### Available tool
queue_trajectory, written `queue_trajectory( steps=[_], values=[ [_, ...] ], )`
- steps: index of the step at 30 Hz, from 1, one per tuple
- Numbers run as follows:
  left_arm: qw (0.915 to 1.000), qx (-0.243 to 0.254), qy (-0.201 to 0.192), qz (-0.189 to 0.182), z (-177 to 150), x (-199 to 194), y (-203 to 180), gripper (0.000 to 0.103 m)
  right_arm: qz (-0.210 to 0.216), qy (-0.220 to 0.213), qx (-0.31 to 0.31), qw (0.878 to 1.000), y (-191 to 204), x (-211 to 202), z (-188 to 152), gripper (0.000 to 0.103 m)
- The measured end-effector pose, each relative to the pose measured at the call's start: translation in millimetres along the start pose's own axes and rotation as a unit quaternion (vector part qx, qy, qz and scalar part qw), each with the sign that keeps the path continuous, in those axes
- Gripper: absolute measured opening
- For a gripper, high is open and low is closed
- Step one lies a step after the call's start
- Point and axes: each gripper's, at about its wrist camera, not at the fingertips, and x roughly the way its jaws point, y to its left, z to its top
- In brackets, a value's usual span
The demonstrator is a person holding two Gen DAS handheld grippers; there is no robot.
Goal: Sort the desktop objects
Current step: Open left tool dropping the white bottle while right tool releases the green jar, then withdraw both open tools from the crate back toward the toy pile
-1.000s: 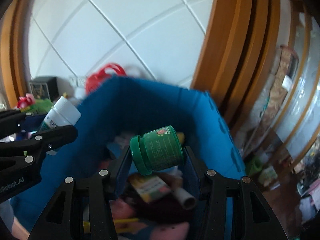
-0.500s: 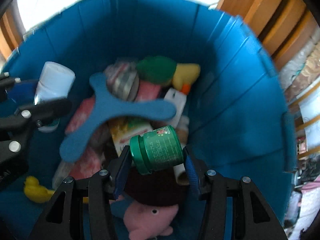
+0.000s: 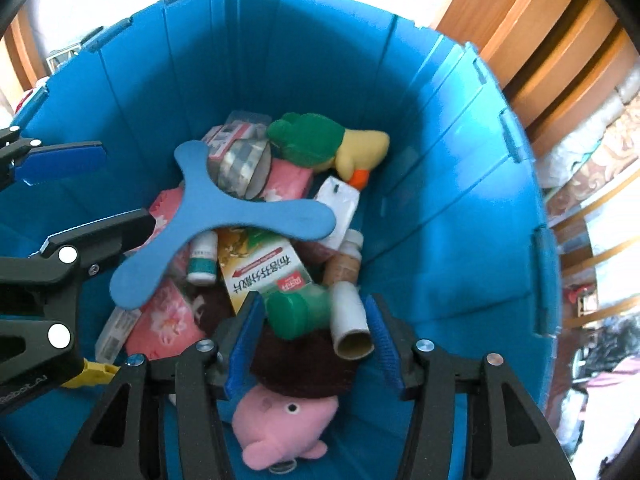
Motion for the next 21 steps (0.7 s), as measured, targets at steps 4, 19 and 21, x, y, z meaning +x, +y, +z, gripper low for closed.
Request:
queue_trajectory(
  steps=[4,19,21],
  values=[
    [0.9989,-0.009,-0.045,-0.013,-6.3,-32.5,3.9,0.054,-0.002,-0.036,-0.002,0.999,3.9,-26.7,-6.7,0.07],
    [0.9656,-0.059,-0.253,0.009,-95.7,-181.4,80.4,0.069,0.06,-0.279,0.019,0.958,92.1,-169.0,-56.6,0.099],
    [0.9625,-0.075,-0.26,0.016,-110.2,-190.3,102.5,0.069,0.074,-0.301,0.016,0.951,114.2,-178.2,-57.7,0.1]
  ],
)
